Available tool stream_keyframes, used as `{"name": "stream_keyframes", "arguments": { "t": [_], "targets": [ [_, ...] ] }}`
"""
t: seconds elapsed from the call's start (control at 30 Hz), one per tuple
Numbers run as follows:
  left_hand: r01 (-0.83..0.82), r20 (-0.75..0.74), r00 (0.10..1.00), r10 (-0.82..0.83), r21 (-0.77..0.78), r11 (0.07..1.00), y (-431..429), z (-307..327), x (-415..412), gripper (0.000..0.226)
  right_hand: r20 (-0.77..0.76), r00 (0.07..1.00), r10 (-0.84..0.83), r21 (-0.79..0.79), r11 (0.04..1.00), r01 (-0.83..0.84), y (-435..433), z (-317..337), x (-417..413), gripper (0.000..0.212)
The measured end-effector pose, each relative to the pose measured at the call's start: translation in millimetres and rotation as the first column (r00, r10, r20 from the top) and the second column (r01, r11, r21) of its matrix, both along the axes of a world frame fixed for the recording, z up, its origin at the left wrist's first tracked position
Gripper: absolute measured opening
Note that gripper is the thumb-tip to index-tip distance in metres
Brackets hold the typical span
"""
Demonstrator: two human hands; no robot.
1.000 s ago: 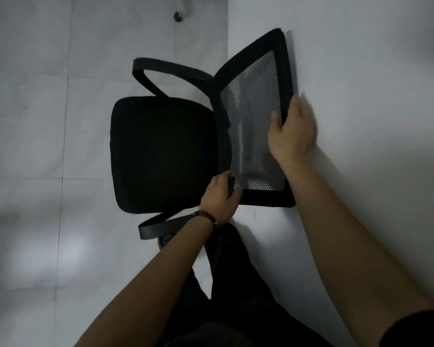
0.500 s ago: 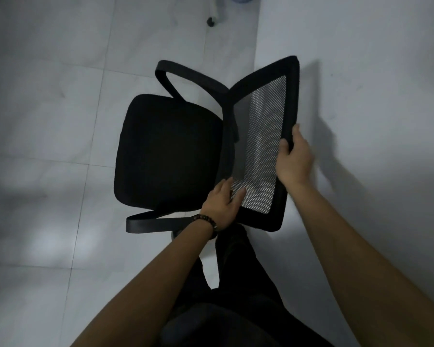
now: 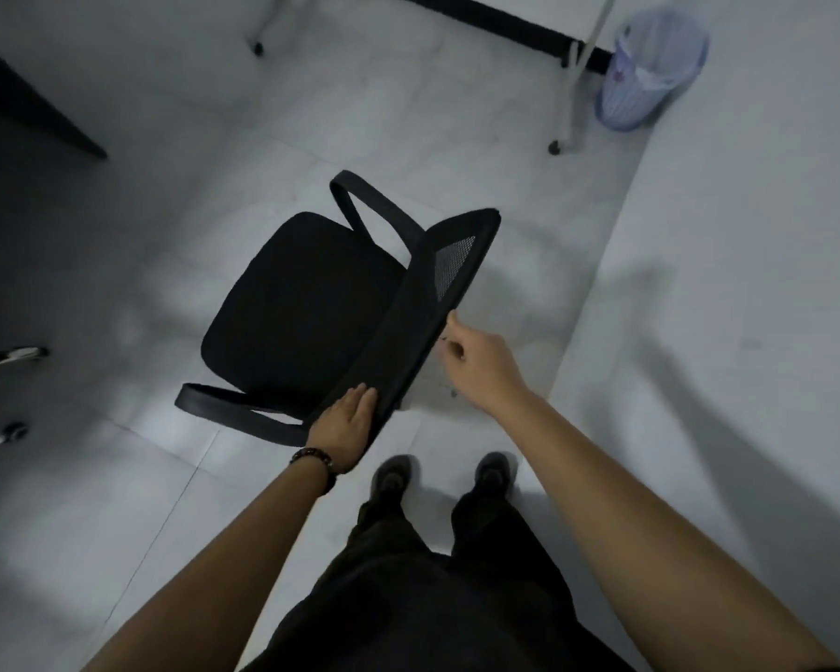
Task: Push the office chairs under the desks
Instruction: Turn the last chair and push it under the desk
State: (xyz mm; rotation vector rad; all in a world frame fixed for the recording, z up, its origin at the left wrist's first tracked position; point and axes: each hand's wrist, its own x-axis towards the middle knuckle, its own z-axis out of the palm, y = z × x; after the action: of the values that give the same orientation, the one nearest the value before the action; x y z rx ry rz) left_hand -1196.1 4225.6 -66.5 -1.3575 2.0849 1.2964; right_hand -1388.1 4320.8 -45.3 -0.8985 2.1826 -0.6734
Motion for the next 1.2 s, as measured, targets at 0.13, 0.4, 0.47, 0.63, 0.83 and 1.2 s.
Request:
{"name": "stream_keyframes", "arguments": {
  "t": [0.13, 0.4, 0.47, 0.63, 0.83, 1.2],
  "targets": [
    [-0.082, 0.094, 0.99, 0.102, -0.202, 0.976, -45, 18, 43, 0.064, -0.079, 0.968, 0.24, 0.057, 0.97, -0.236, -51, 2, 9, 0.048],
    [-0.152, 0.189, 0.941, 0.282, -0.508, 0.848, -107, 27, 104, 0.06, -0.364, 0.75, 0.553, 0.115, 0.825, -0.553, -187, -8, 21, 0.064],
    [-0.184, 0.187, 0.93, 0.317, -0.508, 0.841, -133, 23, 118, 0.056, -0.348, 0.691, 0.634, 0.177, 0.768, -0.615, -225, -15, 33, 0.068],
    [-0.184, 0.215, 0.915, 0.34, -0.529, 0.828, -190, 7, 150, 0.052, -0.296, 0.615, 0.731, 0.351, 0.682, -0.641, -301, -24, 67, 0.071],
    [-0.217, 0.212, 0.901, 0.379, -0.538, 0.815, -275, 4, 191, 0.054, -0.283, 0.597, 0.751, 0.406, 0.657, -0.635, -388, -21, 109, 0.082],
    [-0.256, 0.237, 0.855, 0.462, -0.582, 0.772, -447, -2, 241, 0.054, -0.33, 0.537, 0.777, 0.349, 0.628, -0.695, -562, -27, 159, 0.078]
  ]
}}
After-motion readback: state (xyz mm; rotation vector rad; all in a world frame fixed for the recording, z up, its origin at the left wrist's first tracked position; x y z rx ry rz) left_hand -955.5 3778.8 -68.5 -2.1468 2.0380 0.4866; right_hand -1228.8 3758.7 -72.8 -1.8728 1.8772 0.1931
